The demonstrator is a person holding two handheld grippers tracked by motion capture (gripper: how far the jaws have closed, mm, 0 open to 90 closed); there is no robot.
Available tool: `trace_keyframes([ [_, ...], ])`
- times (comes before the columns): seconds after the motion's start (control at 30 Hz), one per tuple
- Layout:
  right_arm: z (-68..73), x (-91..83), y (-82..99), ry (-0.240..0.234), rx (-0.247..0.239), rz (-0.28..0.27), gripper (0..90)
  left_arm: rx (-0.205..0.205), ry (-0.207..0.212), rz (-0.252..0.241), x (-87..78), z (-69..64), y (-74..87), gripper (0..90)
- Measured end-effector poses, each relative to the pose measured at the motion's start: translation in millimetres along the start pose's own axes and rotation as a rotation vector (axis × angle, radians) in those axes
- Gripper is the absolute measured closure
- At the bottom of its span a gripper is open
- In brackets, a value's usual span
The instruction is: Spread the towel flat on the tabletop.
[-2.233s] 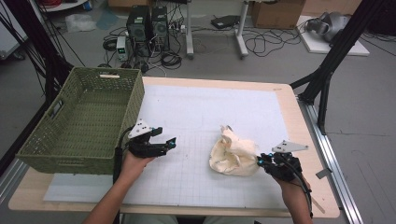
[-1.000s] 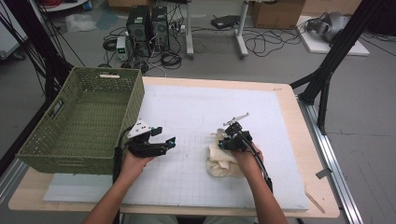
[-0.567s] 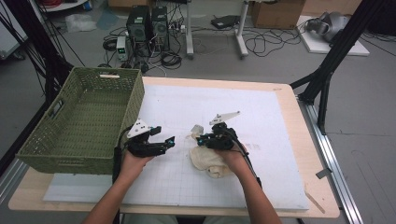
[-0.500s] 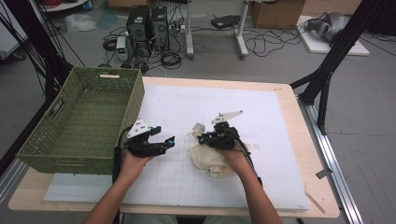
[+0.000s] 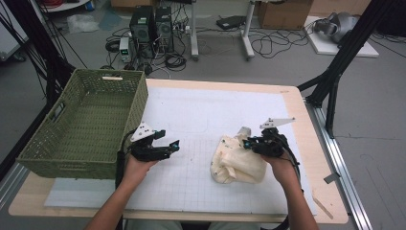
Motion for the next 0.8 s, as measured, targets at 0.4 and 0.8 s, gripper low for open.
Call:
trace_keyframes([
  [0.4,-41.2,-27.2,69.2,0.247,0.098,0.120,60.2,-0.003,0.000,0.001,0.4,-0.3,0.2,26.8],
  [0.8,-30.7,-32.4,10.0,0.348,0.068,-0.062,39.8,0.001,0.005,0.003,0.9,-0.3,0.4,26.8],
])
Point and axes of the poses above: each handheld gripper's, and its own axes: x roughly forward along the jaws, y roughly out of its underside, z roughly to its left, the point moved 3 cm from there along x, roughly forward along the jaws, and after that the axes turned 3 degrees about x, right-handed, at the moved point
